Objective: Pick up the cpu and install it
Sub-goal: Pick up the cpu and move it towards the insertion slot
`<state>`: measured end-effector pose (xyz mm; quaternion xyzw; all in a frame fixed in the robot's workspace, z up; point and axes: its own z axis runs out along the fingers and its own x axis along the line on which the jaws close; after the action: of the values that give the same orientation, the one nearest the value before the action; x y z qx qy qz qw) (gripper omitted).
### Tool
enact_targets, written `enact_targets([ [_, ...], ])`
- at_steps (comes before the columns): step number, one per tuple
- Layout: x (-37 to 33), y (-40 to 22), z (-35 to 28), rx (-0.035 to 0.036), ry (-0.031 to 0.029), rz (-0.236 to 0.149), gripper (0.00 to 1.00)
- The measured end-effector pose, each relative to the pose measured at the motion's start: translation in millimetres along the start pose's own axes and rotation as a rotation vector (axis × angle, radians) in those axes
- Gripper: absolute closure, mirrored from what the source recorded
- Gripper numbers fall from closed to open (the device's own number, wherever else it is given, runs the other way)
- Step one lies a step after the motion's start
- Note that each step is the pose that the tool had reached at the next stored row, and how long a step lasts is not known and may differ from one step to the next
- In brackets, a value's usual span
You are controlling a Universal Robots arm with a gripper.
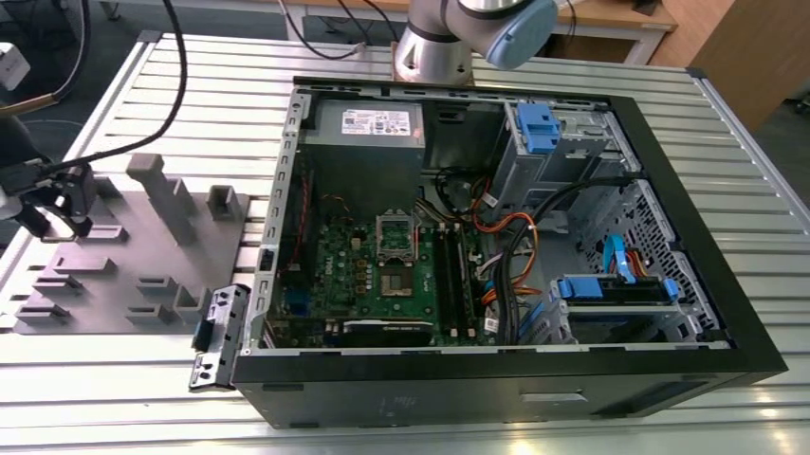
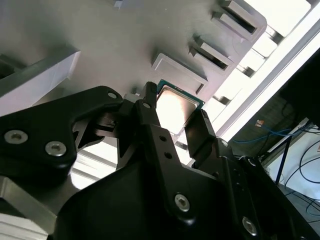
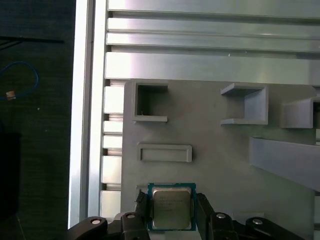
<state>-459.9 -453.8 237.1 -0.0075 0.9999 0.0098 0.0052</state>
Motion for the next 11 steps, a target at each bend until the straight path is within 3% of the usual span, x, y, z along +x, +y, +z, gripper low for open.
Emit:
enact_targets([
  [11,0.2,-1.2,20.0,-0.0001,0.0003,0.0,0.53],
])
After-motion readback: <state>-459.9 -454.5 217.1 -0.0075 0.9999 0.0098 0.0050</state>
